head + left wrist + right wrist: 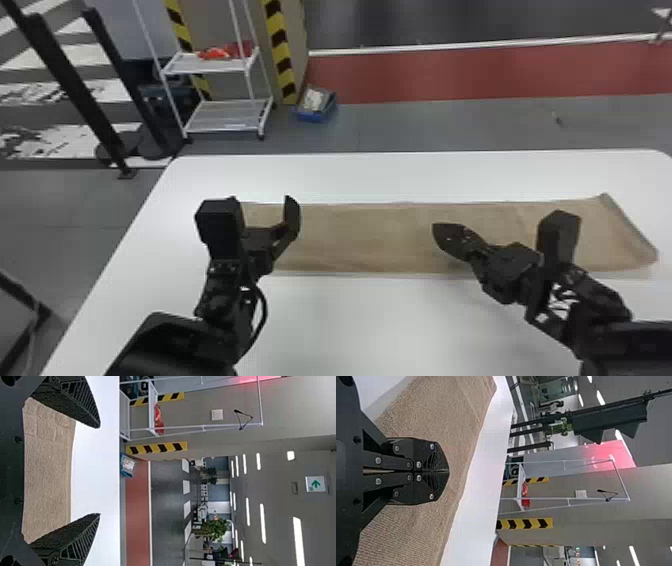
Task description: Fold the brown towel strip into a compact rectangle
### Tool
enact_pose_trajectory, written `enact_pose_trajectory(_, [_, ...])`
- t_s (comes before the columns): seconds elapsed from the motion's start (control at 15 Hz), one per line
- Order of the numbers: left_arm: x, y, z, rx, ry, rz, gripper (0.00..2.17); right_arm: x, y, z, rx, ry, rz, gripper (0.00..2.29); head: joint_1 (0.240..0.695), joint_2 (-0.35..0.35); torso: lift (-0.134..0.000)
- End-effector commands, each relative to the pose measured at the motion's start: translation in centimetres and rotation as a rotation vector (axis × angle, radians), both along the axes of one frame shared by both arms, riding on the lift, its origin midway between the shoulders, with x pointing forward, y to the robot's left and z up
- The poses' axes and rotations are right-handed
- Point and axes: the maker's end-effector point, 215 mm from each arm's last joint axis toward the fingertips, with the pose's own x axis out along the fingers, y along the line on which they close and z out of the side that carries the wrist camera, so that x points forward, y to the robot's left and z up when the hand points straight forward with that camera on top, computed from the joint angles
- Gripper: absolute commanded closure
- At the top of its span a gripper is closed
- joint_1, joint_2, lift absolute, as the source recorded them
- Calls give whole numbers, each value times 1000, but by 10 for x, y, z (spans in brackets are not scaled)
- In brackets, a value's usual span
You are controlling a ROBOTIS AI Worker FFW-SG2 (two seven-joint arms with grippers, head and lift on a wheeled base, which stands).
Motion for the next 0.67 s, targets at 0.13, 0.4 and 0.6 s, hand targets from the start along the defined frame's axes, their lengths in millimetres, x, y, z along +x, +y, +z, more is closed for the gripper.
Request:
enact_pose_trajectory(0.13, [23, 47, -17, -1, 31, 68, 83, -3, -7, -2, -18, -3, -18, 2172, 695, 187, -123])
enact_pose_trajectory(0.4, [30, 74, -52, -26, 155, 82, 90, -1, -7, -7, -41, 6, -25, 2172, 695, 216, -123])
enact_pose_trajectory(0.6, [29, 78, -71, -43, 215, 61, 107, 0, -9, -9, -48, 14, -32, 2172, 695, 228, -123])
